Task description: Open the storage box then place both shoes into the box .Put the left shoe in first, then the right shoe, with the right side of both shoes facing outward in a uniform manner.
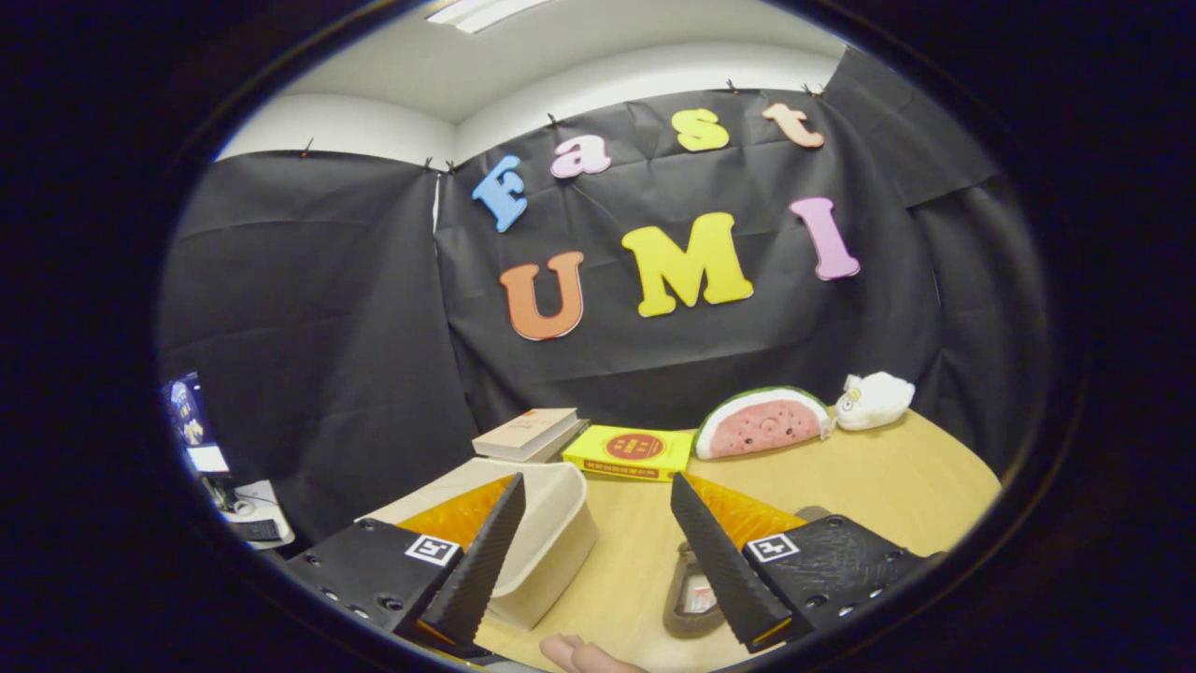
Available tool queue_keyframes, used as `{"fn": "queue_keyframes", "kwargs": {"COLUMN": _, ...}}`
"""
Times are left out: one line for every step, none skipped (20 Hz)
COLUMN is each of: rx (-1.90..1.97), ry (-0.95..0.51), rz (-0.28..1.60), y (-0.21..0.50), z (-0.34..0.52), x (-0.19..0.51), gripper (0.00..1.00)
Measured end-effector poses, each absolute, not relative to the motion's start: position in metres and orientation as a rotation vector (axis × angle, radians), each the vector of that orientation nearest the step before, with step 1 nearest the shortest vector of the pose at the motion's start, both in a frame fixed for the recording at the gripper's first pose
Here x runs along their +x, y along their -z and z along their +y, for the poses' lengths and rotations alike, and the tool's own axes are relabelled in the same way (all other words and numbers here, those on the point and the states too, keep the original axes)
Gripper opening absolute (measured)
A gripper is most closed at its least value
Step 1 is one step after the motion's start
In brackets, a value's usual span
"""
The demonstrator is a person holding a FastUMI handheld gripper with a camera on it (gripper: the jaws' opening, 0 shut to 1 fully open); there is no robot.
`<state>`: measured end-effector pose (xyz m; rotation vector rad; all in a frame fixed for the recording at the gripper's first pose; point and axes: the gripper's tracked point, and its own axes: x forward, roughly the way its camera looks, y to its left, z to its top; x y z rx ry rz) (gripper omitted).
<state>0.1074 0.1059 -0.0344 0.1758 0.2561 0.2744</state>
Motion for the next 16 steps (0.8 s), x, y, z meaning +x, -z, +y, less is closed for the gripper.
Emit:
{"fn": "queue_keyframes", "kwargs": {"rx": 0.211, "ry": -0.308, "rz": 0.287, "y": 0.043, "z": 0.117, "x": 0.114, "gripper": 0.95}}
{"fn": "queue_keyframes", "kwargs": {"rx": 0.240, "ry": -0.329, "rz": 0.321, "y": 0.051, "z": 0.123, "x": 0.124, "gripper": 0.95}}
{"fn": "queue_keyframes", "kwargs": {"rx": 0.264, "ry": -0.353, "rz": 0.361, "y": 0.061, "z": 0.127, "x": 0.132, "gripper": 0.95}}
{"fn": "queue_keyframes", "kwargs": {"rx": 0.300, "ry": -0.383, "rz": 0.407, "y": 0.072, "z": 0.134, "x": 0.140, "gripper": 0.95}}
{"fn": "queue_keyframes", "kwargs": {"rx": 0.329, "ry": -0.420, "rz": 0.446, "y": 0.082, "z": 0.142, "x": 0.146, "gripper": 0.95}}
{"fn": "queue_keyframes", "kwargs": {"rx": 0.360, "ry": -0.456, "rz": 0.484, "y": 0.090, "z": 0.149, "x": 0.152, "gripper": 0.95}}
{"fn": "queue_keyframes", "kwargs": {"rx": 0.393, "ry": -0.490, "rz": 0.523, "y": 0.101, "z": 0.155, "x": 0.157, "gripper": 0.95}}
{"fn": "queue_keyframes", "kwargs": {"rx": 0.435, "ry": -0.531, "rz": 0.562, "y": 0.109, "z": 0.162, "x": 0.162, "gripper": 0.95}}
{"fn": "queue_keyframes", "kwargs": {"rx": 0.477, "ry": -0.564, "rz": 0.591, "y": 0.117, "z": 0.167, "x": 0.167, "gripper": 0.95}}
{"fn": "queue_keyframes", "kwargs": {"rx": 0.524, "ry": -0.607, "rz": 0.617, "y": 0.123, "z": 0.173, "x": 0.171, "gripper": 0.95}}
{"fn": "queue_keyframes", "kwargs": {"rx": 0.576, "ry": -0.647, "rz": 0.645, "y": 0.128, "z": 0.179, "x": 0.173, "gripper": 0.95}}
{"fn": "queue_keyframes", "kwargs": {"rx": 0.624, "ry": -0.678, "rz": 0.676, "y": 0.134, "z": 0.185, "x": 0.176, "gripper": 0.95}}
{"fn": "queue_keyframes", "kwargs": {"rx": 0.666, "ry": -0.695, "rz": 0.702, "y": 0.141, "z": 0.187, "x": 0.178, "gripper": 0.95}}
{"fn": "queue_keyframes", "kwargs": {"rx": 0.702, "ry": -0.708, "rz": 0.733, "y": 0.147, "z": 0.188, "x": 0.180, "gripper": 0.95}}
{"fn": "queue_keyframes", "kwargs": {"rx": 0.737, "ry": -0.721, "rz": 0.751, "y": 0.152, "z": 0.190, "x": 0.184, "gripper": 0.95}}
{"fn": "queue_keyframes", "kwargs": {"rx": 0.768, "ry": -0.737, "rz": 0.765, "y": 0.155, "z": 0.192, "x": 0.187, "gripper": 0.95}}
